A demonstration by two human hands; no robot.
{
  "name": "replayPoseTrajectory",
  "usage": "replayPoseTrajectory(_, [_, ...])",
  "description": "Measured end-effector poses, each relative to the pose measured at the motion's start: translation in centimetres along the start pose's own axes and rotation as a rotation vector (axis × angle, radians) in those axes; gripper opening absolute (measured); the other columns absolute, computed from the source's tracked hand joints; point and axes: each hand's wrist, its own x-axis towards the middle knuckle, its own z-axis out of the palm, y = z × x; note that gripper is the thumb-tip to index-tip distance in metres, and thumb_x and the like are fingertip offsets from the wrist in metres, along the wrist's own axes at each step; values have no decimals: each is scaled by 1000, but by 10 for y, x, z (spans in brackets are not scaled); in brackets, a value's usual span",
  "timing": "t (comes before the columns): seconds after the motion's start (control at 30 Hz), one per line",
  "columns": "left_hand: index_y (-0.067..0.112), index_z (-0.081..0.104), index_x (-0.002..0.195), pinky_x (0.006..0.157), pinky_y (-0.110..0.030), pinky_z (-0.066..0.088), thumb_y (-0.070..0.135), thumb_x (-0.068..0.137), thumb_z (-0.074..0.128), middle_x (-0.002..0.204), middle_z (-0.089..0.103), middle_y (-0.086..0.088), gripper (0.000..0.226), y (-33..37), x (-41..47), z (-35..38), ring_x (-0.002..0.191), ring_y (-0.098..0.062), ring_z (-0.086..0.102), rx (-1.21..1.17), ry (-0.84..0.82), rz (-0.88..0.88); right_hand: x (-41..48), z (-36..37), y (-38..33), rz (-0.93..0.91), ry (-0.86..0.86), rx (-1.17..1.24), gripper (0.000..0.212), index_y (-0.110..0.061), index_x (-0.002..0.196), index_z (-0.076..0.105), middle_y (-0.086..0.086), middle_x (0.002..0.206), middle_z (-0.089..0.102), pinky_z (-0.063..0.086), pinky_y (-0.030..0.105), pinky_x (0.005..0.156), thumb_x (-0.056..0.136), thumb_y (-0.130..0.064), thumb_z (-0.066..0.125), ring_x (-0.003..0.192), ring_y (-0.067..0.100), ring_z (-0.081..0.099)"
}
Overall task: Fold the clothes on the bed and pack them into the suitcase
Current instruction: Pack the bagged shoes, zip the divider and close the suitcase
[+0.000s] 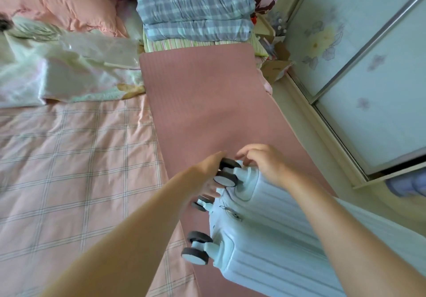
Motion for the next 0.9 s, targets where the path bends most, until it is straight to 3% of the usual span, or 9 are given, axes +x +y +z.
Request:
replayPoseTrajectory(0.1, [17,68,84,97,-42,43,41,88,58,81,67,-5,25,-17,-28,2,79,-24,66,35,-142,-39,-26,11,11,97,6,13,25,-38,91,73,-8,102,69,52,39,93,70,-40,59,96,17,64])
replayPoseTrajectory(0.2, [13,57,69,71,-29,47,21,94,53,63,53,-4,26,-37,-51,1,58,-18,43,114,-257,-84,-58,39,20,145,-60,-306,59,-42,128,56,-1,140,49,39,38,104,74,-64,59,132,23,45])
replayPoseTrajectory(0.3, [9,65,97,73,-27,55,23,93,63,88,62,-10,15,-66,-64,-3,76,-21,57,214,-249,-51,-77,72,35,104,-77,-334,66,-39,147,39,-3,156,34,28,43,115,87,-66,50,144,23,31])
replayPoseTrajectory(0.4, [2,49,136,93,-38,56,27,82,74,114,62,-26,65,-103,-60,-10,95,-32,64,298,-223,-142,-90,96,59,52,-23,-445,80,-36,155,22,-2,159,27,22,42,117,88,-68,53,148,21,23])
replayPoseTrajectory(0.47, [-1,46,140,94,-41,56,30,80,71,122,62,-31,72,-125,-62,-17,106,-37,67,325,-234,-175,-94,103,73,28,-41,-475,91,-39,157,14,-5,159,26,21,43,116,83,-77,51,148,19,22])
replayPoseTrajectory(0.6, [11,56,125,77,-37,57,18,98,55,107,74,-14,28,-134,-56,-39,97,-25,73,235,-149,-112,-72,96,90,11,89,-233,44,-43,119,60,-16,119,60,40,36,96,88,-68,42,112,12,54])
replayPoseTrajectory(0.7, [11,61,94,65,-31,55,4,93,48,87,75,-7,15,-101,-17,-40,77,-23,70,467,162,-31,-20,87,98,22,108,-175,30,-29,71,60,-6,81,64,44,34,74,99,-30,48,83,23,59])
replayPoseTrajectory(0.8, [14,64,85,86,-40,58,2,93,42,103,71,-11,26,-60,27,-34,96,-30,69,616,414,130,23,78,99,80,-101,-227,28,-21,105,74,0,105,69,45,29,90,104,-21,45,105,25,61])
replayPoseTrajectory(0.9, [17,69,92,76,-33,59,2,94,40,104,69,-5,33,-34,63,-21,93,-24,67,669,334,140,53,78,111,234,-451,-68,30,-25,114,75,-6,104,73,47,28,95,99,-18,50,104,18,66])
